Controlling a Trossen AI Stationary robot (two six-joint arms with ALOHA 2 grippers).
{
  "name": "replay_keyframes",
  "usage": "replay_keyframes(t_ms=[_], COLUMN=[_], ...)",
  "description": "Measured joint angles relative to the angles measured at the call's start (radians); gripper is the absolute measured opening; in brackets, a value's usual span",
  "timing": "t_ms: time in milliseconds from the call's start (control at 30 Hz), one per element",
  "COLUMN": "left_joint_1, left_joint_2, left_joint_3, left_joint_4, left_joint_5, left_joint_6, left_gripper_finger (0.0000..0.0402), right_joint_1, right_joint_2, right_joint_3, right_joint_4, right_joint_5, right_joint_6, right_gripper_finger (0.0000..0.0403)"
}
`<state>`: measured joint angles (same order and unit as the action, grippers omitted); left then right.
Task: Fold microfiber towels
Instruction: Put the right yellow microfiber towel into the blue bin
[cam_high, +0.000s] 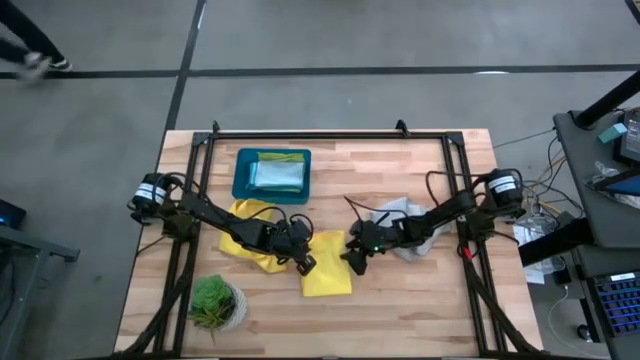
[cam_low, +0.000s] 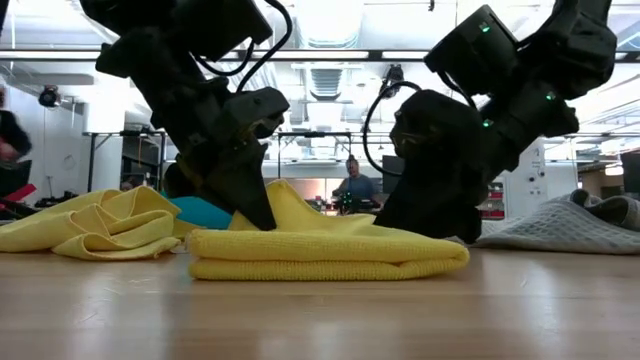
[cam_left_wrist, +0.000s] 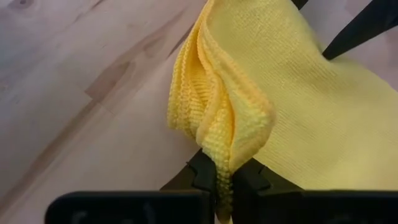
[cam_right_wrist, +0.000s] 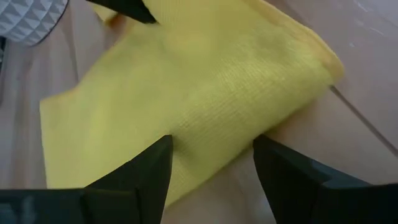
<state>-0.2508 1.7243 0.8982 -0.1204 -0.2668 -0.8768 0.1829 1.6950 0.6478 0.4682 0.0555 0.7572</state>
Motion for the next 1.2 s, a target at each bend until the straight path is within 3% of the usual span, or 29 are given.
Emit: replay_keyframes(t_ms=[267, 367, 600, 933, 1200], left_joint_1=[-0.001, -0.003, -0.005, -0.003, 0.043], left_joint_2=[-0.007, -0.012, -0.064, -0.195, -0.281], left_joint_3=[0.001, 0.0, -0.003, -0.006, -0.014], left_joint_4=[0.008, 0.006, -0.021, -0.168, -0.188], left_joint_5=[0.0, 0.0, -0.027, -0.197, -0.396], left_joint_6=[0.02, 0.021, 0.056, 0.11, 0.201], left_gripper_finger=[0.0003, 0.0002, 0.0002, 0.0002, 0.0002], right_joint_1=[-0.007, -0.01, -0.021, -0.118, -0.24], right_joint_2=[0.016, 0.015, 0.001, -0.123, -0.108], right_joint_3=[0.058, 0.068, 0.073, 0.121, 0.35], right_joint_4=[-0.006, -0.008, -0.013, -0.097, -0.333], right_joint_5=[-0.004, -0.004, -0.004, -0.008, -0.005], right_joint_6=[-0.079, -0.118, -0.209, -0.39, -0.673], right_gripper_finger=[0.0197, 0.0157, 0.0021, 0.0009, 0.0009])
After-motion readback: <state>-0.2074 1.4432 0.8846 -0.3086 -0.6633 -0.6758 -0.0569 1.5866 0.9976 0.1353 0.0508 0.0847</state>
